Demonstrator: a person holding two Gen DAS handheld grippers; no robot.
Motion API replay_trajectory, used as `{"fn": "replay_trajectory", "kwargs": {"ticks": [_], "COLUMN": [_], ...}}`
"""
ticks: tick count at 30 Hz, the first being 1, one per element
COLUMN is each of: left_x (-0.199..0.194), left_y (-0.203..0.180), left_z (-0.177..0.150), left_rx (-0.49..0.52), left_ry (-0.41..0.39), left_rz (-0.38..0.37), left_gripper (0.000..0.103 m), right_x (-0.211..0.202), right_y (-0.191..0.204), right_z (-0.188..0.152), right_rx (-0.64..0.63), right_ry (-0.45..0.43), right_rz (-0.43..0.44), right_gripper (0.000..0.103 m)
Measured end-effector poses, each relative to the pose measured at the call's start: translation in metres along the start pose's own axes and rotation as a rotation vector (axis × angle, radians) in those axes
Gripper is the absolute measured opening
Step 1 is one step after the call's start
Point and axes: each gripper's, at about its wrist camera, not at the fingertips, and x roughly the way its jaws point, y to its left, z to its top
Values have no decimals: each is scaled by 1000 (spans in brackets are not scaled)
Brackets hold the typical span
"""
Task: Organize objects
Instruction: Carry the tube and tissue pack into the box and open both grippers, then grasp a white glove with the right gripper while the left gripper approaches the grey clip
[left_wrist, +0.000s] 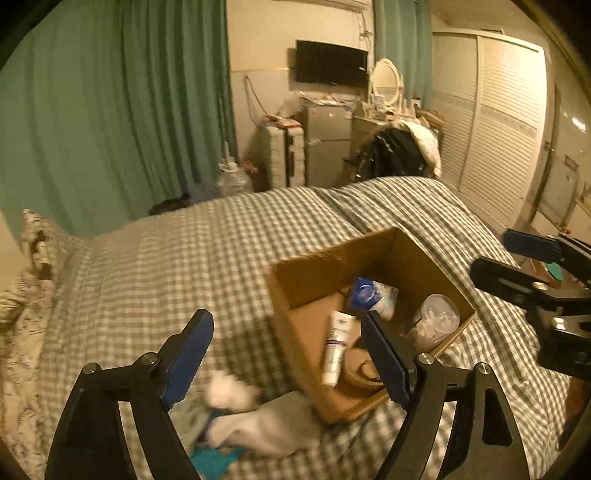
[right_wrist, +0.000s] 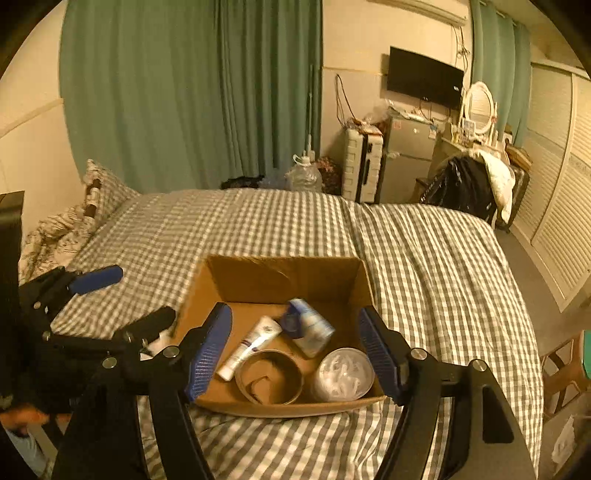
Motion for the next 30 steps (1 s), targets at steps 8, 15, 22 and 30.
{"fn": "replay_trajectory", "kwargs": {"ticks": [8, 15, 22, 30], "left_x": [-65, -70, -37, 5], "left_y": [60, 110, 140, 151], "left_z": [-25, -88, -151, -180], "left_rx": [-68, -205, -288, -331], "left_ry": [-33, 21, 121, 228], "left_rz": [102, 162, 212, 228], "left_gripper": [92, 92, 92, 92], "right_x": [-61, -43, 26, 95], "right_y": [70, 130, 167, 191], "right_z": [-3, -44, -91, -117], "right_rx": [-78, -124, -130, -198], "right_ry": [-44, 21, 149, 269], "right_rz": [88, 147, 166, 102], "right_gripper": [77, 79, 79, 79]}}
